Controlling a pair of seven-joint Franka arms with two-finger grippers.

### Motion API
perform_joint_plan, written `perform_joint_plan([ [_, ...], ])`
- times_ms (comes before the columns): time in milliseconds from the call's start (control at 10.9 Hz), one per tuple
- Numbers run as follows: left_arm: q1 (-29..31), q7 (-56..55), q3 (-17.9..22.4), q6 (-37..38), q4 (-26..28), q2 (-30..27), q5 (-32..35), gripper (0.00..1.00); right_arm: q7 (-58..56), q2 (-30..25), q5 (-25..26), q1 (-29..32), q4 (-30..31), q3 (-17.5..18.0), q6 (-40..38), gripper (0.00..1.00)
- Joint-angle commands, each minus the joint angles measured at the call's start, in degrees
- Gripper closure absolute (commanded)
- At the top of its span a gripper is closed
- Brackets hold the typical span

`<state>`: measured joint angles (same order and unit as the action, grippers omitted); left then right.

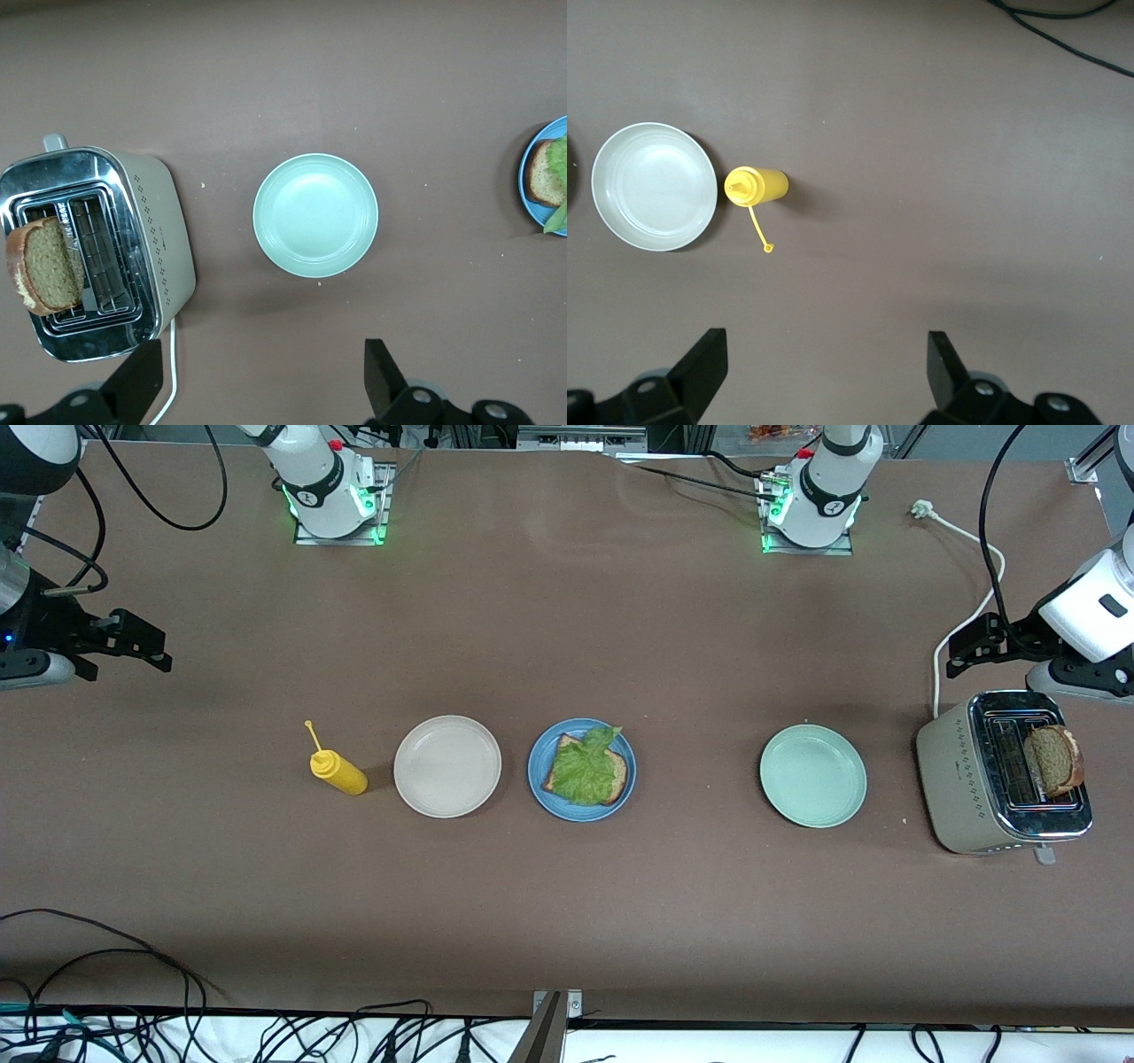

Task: Make sandwich in blue plate with both arms
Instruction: 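Lower the left gripper over the bread slice in the toaster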

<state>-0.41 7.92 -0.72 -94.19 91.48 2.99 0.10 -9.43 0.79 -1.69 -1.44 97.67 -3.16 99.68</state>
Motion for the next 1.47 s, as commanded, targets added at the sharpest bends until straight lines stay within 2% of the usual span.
perform_joint_plan([
  [0,0.3,0.0,0.1,0.5,-1.2,1.0,1.8,0.00,-0.1,0.0,1.1,0.3,-2.0,-0.2,-1.9,0.00],
  [92,0.5,0.0,0.5,0.4,-1.2,1.7,1.9,0.00,-0.4,0.2,1.0,0.4,-2.0,-0.5,-2.0,0.00],
  [459,7.3,1.7,0.9,0.1,-4.1,4.7,3.7,0.00,-0.3,0.3,0.9,0.3,-2.1,-0.6,-1.9,0.00],
  [643,9.1,1.8,1.1,-8.1,-4.0,7.4,9.3,0.00,-0.2,0.3,1.0,0.3,-2.7,-0.8,-1.9,0.00],
  [735,10.5,1.8,1.0,-10.2,-4.0,8.8,9.8,0.00,-0.3,0.3,1.0,0.4,-2.8,-0.8,-2.0,0.00],
  [1011,13.2,2.0,1.0,-15.8,-4.0,15.3,9.4,0.00,-0.3,0.2,1.1,0.4,-2.8,-1.1,-2.0,0.00],
  [1194,16.7,2.2,0.8,-17.4,-4.0,18.2,5.8,0.00,-0.3,0.2,1.1,0.4,-2.9,-1.2,-2.3,0.00],
  [1378,17.7,2.3,0.9,-18.2,-3.9,20.6,5.2,0.00,-0.3,0.1,1.1,0.4,-3.1,-1.8,-2.7,0.00],
])
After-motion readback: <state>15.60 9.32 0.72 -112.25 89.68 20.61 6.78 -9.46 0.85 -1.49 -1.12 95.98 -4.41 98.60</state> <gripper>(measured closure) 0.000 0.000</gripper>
